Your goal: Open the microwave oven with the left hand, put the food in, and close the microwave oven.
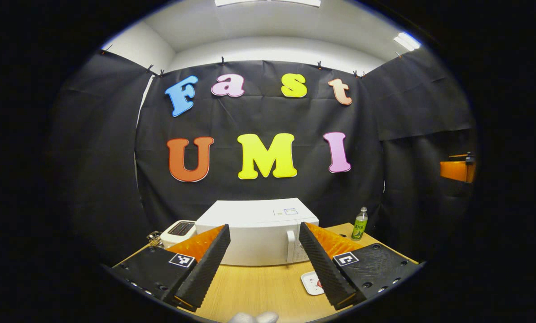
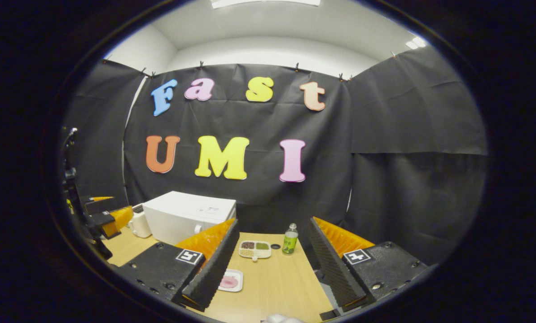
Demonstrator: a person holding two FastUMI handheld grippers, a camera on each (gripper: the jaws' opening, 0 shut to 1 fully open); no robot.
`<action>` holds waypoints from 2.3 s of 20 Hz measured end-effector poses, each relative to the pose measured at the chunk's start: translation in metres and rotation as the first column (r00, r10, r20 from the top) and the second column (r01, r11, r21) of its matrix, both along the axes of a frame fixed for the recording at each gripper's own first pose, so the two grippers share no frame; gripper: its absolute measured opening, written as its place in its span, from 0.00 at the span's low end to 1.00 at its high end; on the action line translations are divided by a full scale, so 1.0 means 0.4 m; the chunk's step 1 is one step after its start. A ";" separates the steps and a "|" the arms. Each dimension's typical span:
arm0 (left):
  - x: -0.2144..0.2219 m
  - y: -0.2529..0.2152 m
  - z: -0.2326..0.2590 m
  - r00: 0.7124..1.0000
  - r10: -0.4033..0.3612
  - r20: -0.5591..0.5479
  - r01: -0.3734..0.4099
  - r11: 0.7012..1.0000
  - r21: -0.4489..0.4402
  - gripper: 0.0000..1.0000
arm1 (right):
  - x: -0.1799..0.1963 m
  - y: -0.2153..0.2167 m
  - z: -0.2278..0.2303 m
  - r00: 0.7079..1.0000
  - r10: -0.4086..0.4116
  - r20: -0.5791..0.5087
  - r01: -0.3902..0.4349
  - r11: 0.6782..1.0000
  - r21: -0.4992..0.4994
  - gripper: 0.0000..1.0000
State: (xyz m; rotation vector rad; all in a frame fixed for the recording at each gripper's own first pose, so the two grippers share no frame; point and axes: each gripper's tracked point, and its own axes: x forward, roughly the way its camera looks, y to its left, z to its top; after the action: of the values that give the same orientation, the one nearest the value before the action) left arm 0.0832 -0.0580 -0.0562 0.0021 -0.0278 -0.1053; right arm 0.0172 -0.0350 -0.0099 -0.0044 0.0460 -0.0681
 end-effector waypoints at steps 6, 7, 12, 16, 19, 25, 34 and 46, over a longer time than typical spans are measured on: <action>0.196 -0.137 -0.189 0.997 -0.042 -0.069 0.041 0.999 -0.015 0.96 | -0.013 -0.100 -0.012 0.995 -0.072 -0.066 0.070 0.997 -0.023 0.99; 0.234 -0.149 -0.217 0.996 -0.036 -0.077 0.035 0.999 -0.008 0.96 | -0.019 -0.116 -0.017 0.993 -0.086 -0.078 0.085 0.996 -0.026 0.99; 0.426 -0.203 -0.361 0.992 -0.006 -0.125 0.008 1.000 0.010 0.95 | -0.043 -0.169 -0.043 0.980 -0.151 -0.127 0.142 0.987 -0.077 0.99; 0.525 -0.226 -0.440 0.986 0.007 -0.165 -0.006 1.000 0.004 0.92 | -0.047 -0.187 -0.065 0.974 -0.159 -0.163 0.143 0.984 -0.106 1.00; 0.555 -0.209 -0.452 0.987 0.039 -0.158 -0.043 0.999 -0.019 0.75 | -0.048 -0.192 -0.082 0.970 -0.156 -0.184 0.138 0.985 -0.108 0.97; 0.590 -0.230 -0.457 0.989 -0.014 -0.144 0.005 0.998 -0.061 0.29 | -0.046 -0.206 -0.101 0.966 -0.152 -0.210 0.130 0.985 -0.113 1.00; 0.562 -0.225 -0.461 0.979 -0.058 -0.197 0.039 0.994 -0.098 0.06 | -0.037 -0.174 -0.099 0.971 -0.100 -0.217 0.079 0.992 -0.102 0.97; 0.268 -0.105 -0.481 0.971 -0.164 -0.173 0.158 0.986 -0.048 0.06 | -0.004 0.006 -0.084 0.980 0.054 -0.193 -0.070 0.995 -0.078 1.00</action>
State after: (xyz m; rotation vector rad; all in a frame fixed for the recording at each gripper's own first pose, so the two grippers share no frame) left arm 0.1905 -0.0998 -0.2487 -0.0438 0.1480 -0.2668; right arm 0.0158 -0.0327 -0.0436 -0.0969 0.2344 -0.0070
